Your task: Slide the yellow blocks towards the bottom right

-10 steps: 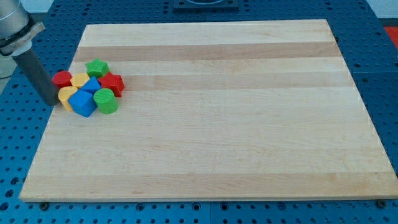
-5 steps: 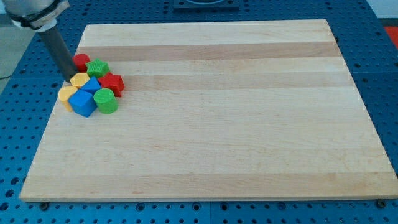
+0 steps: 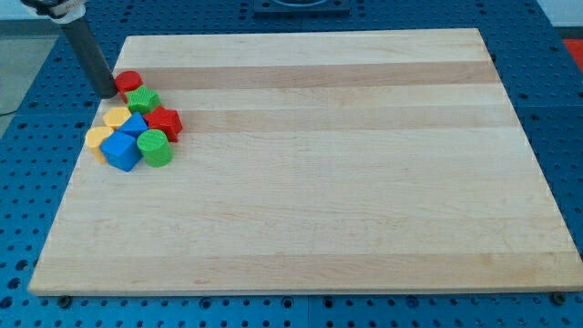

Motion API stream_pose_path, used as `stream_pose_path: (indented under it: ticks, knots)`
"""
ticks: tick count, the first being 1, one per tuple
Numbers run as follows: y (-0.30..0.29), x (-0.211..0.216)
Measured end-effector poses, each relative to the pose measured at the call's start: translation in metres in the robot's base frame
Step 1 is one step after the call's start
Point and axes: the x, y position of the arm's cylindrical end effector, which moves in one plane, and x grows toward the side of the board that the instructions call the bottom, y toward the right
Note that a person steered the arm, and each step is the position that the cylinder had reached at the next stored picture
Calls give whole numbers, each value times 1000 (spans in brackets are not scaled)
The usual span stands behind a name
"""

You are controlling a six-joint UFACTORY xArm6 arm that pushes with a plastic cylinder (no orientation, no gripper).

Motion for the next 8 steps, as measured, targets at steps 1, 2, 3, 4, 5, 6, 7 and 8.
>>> stream_pose_path:
  ticks: [1, 2, 3, 4, 5, 6, 7, 8]
  knots:
    - [42, 0]
    - [95, 0]
    - [123, 0]
    - [92, -2]
    - [52, -11]
    - [20, -4]
    - [11, 40]
    - [10, 61]
